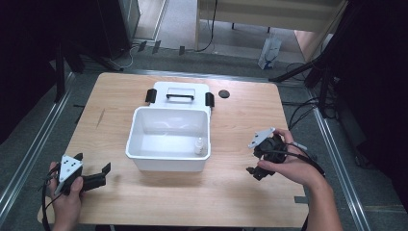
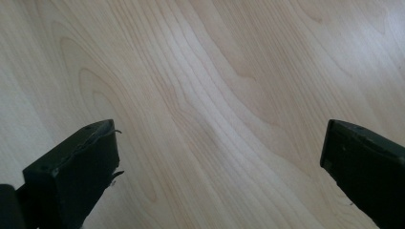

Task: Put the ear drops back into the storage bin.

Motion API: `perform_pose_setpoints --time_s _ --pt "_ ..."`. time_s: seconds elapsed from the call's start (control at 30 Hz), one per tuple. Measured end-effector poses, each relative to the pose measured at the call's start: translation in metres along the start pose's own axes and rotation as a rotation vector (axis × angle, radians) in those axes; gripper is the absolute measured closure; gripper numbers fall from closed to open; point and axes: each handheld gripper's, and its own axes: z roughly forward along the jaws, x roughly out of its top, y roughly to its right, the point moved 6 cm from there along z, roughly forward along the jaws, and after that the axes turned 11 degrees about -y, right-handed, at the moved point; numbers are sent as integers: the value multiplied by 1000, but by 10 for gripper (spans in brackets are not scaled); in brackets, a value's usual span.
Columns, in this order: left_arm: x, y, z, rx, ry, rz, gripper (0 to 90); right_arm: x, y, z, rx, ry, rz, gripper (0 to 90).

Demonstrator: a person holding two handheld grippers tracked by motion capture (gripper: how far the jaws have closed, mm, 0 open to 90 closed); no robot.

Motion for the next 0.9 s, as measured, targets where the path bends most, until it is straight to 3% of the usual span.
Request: perform_pose_setpoints --time_s 0.07,0.1,0.3,0.53,0.6,0.63,0.67,0.7,0.73,0.9 --pt "0 0 0 0 -1 2 0 -8 0 6 -4 22 33 0" --pt "0 0 0 0 -1 1 0 -17 -1 12 0 62 72 0" --pt "0 0 0 -1 -1 1 0 -34 -2 25 4 145 136 0" --pt "0 0 0 -2 -2 1 0 -67 -5 34 -4 310 275 0" --pt "0 0 0 -3 -1 2 0 -76 -6 37 -12 341 291 9" --pt "0 0 0 -3 0 3 0 -86 -7 41 -7 384 312 9" --pt "0 0 0 -1 1 4 0 -86 -7 41 -7 384 312 9" --pt "0 0 0 -2 2 4 0 -95 -9 43 -11 422 346 10" --pt "0 0 0 0 4 1 0 -95 -9 43 -11 422 346 10" --pt "0 0 0 -3 1 5 0 -118 -12 46 -70 561 478 9"
